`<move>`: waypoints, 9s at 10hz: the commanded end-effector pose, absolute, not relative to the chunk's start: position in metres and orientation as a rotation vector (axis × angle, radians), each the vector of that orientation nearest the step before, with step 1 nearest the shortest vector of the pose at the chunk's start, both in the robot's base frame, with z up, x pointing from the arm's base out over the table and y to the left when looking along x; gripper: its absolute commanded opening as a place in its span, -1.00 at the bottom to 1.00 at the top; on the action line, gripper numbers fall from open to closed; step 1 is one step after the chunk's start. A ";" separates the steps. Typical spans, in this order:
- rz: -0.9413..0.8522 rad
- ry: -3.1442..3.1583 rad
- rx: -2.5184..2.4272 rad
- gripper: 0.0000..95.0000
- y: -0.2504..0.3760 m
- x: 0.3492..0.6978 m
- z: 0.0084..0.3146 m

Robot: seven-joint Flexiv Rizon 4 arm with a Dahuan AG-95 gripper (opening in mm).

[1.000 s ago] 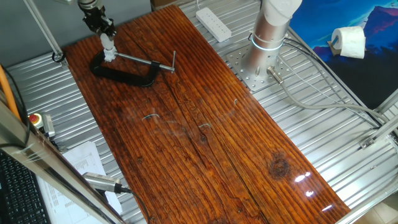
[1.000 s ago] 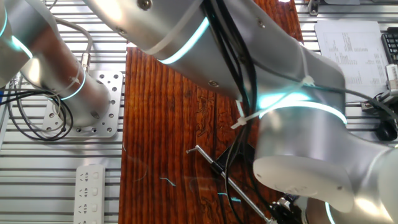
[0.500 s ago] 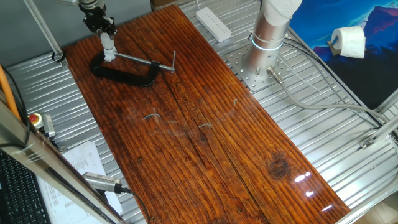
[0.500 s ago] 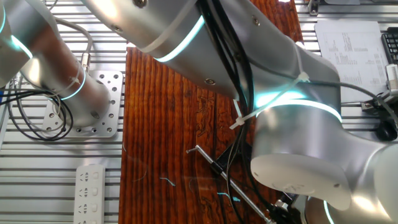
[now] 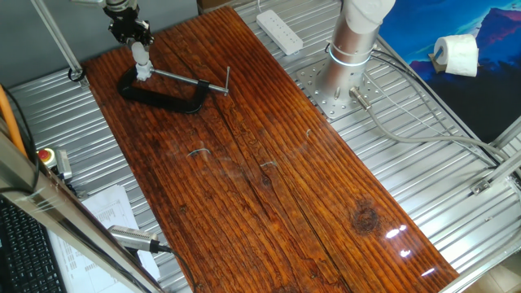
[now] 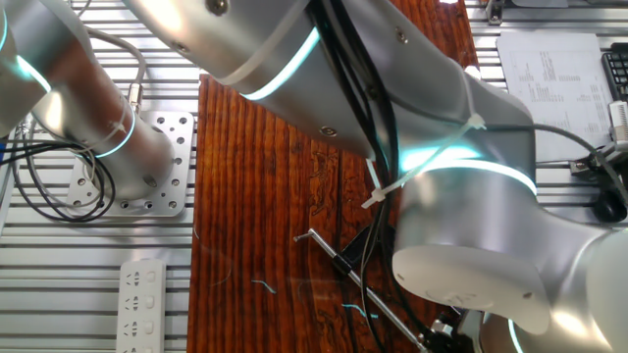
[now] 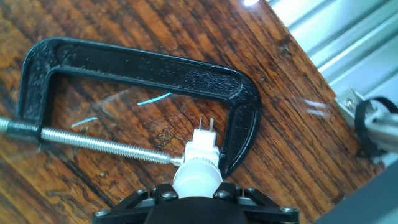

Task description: Take out the light bulb by rotating it

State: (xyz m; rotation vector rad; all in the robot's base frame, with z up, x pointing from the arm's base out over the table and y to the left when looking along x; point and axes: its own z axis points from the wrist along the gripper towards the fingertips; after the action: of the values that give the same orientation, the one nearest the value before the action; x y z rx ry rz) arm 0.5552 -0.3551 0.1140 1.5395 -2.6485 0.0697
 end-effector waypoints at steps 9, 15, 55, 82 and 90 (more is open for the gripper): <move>0.082 -2.265 2.079 -0.60 -0.354 0.556 0.113; 0.080 -1.996 2.337 -0.60 -0.352 0.556 0.113; -0.146 -2.736 1.362 0.20 -0.352 0.568 0.119; -0.025 -2.691 1.417 -0.60 -0.354 0.564 0.111; -0.035 -2.281 2.013 -1.00 -0.353 0.564 0.111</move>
State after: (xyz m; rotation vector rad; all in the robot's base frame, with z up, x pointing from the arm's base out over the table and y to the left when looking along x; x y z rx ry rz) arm 0.5638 -0.3537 0.1120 1.8784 -2.3946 -0.0379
